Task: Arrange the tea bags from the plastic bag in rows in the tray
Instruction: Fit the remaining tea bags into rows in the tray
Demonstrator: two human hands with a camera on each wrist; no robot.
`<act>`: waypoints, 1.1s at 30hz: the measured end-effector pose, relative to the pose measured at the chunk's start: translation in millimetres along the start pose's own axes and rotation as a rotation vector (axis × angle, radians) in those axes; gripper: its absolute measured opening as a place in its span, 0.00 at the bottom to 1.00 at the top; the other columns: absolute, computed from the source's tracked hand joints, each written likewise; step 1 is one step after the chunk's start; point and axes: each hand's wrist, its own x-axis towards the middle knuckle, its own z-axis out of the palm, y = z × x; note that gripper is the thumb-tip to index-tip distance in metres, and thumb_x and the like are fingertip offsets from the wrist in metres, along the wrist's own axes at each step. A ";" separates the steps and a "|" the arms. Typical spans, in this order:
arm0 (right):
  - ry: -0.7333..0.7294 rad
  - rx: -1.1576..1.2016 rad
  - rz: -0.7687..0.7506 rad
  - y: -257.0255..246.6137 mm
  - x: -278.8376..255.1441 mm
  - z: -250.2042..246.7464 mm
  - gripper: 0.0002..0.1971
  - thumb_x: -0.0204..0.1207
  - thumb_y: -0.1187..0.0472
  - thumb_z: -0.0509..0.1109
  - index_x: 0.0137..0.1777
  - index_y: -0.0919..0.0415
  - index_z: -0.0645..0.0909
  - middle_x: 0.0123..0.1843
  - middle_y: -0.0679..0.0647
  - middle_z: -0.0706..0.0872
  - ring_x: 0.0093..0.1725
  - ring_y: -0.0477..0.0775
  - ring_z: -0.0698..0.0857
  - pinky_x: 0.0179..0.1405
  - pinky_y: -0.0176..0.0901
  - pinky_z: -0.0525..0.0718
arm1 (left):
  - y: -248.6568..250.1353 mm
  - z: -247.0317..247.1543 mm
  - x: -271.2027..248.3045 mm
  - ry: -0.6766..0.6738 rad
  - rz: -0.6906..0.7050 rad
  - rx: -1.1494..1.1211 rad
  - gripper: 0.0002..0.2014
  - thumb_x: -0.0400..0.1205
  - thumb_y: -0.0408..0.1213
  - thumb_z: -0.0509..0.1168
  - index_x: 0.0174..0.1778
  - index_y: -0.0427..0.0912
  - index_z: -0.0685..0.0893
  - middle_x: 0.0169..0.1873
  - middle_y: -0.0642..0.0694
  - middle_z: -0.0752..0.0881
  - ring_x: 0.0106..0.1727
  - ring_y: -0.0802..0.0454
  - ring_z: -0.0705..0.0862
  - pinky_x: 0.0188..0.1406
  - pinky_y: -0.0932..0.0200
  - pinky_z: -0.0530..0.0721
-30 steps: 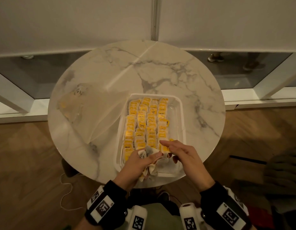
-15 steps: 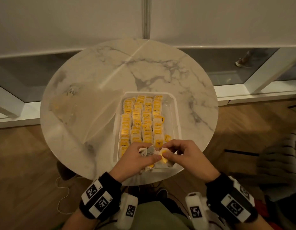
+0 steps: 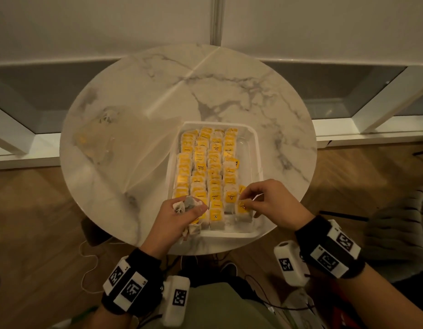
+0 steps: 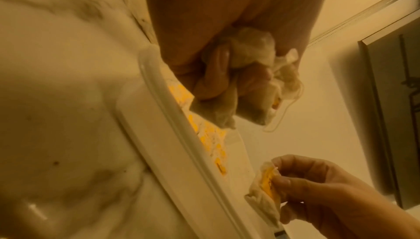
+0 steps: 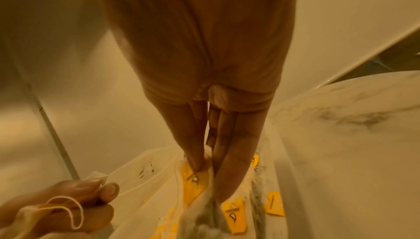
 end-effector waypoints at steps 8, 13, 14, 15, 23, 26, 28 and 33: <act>-0.202 -0.356 -0.009 -9.6 19.6 11.2 0.04 0.73 0.61 0.79 0.40 0.56 0.86 0.37 0.48 0.87 0.37 0.44 0.84 0.38 0.32 0.79 | -4.8 -2.3 0.0 0.022 -0.008 -0.003 0.05 0.81 0.31 0.71 0.42 0.32 0.88 0.18 0.51 0.80 0.15 0.59 0.73 0.14 0.68 0.70; -0.321 -0.425 0.022 -17.8 35.0 18.3 0.10 0.73 0.66 0.77 0.36 0.53 0.80 0.33 0.41 0.80 0.34 0.39 0.78 0.30 0.22 0.72 | -8.8 -3.4 1.1 0.026 0.010 0.005 0.07 0.80 0.35 0.73 0.39 0.36 0.89 0.21 0.46 0.80 0.18 0.49 0.76 0.15 0.64 0.73; -0.323 -0.452 0.025 -18.7 38.4 20.3 0.09 0.73 0.67 0.76 0.37 0.55 0.81 0.33 0.42 0.79 0.33 0.41 0.78 0.30 0.23 0.72 | -9.5 -4.0 0.8 0.024 0.015 0.003 0.06 0.80 0.35 0.73 0.39 0.37 0.89 0.22 0.45 0.81 0.20 0.48 0.77 0.16 0.63 0.74; -0.321 -0.477 0.031 -19.5 41.7 22.3 0.07 0.73 0.67 0.76 0.38 0.57 0.82 0.33 0.44 0.80 0.34 0.43 0.79 0.31 0.24 0.72 | -10.3 -4.5 0.5 0.022 0.021 0.002 0.06 0.80 0.35 0.73 0.39 0.36 0.89 0.23 0.45 0.82 0.21 0.48 0.78 0.17 0.63 0.74; -0.304 -0.688 0.122 -23.6 54.5 33.7 0.05 0.74 0.66 0.71 0.44 0.56 0.80 0.46 0.53 0.84 0.44 0.56 0.85 0.38 0.43 0.77 | -10.2 -5.6 1.1 -0.001 0.068 -0.028 0.06 0.78 0.33 0.74 0.40 0.33 0.90 0.30 0.44 0.87 0.34 0.54 0.84 0.35 0.63 0.81; -0.282 -0.797 0.115 -27.1 55.9 34.2 0.04 0.76 0.64 0.69 0.49 0.58 0.82 0.50 0.56 0.83 0.43 0.57 0.83 0.38 0.45 0.76 | -9.8 -5.6 1.2 -0.014 0.068 -0.029 0.06 0.79 0.32 0.74 0.40 0.32 0.89 0.26 0.49 0.86 0.27 0.59 0.82 0.28 0.68 0.79; -0.264 -0.831 0.097 -28.9 57.4 34.3 0.03 0.76 0.64 0.68 0.49 0.58 0.80 0.50 0.56 0.83 0.42 0.57 0.81 0.38 0.45 0.75 | -9.0 -4.3 1.1 -0.025 0.061 -0.034 0.05 0.79 0.29 0.73 0.40 0.30 0.89 0.22 0.53 0.84 0.21 0.64 0.80 0.22 0.73 0.75; -0.238 -0.891 0.082 -32.1 58.7 36.1 0.05 0.77 0.62 0.67 0.52 0.57 0.79 0.52 0.57 0.82 0.49 0.60 0.84 0.40 0.47 0.75 | -8.5 -4.1 2.1 -0.038 0.055 -0.024 0.04 0.79 0.29 0.73 0.40 0.34 0.89 0.24 0.54 0.86 0.24 0.64 0.82 0.24 0.73 0.76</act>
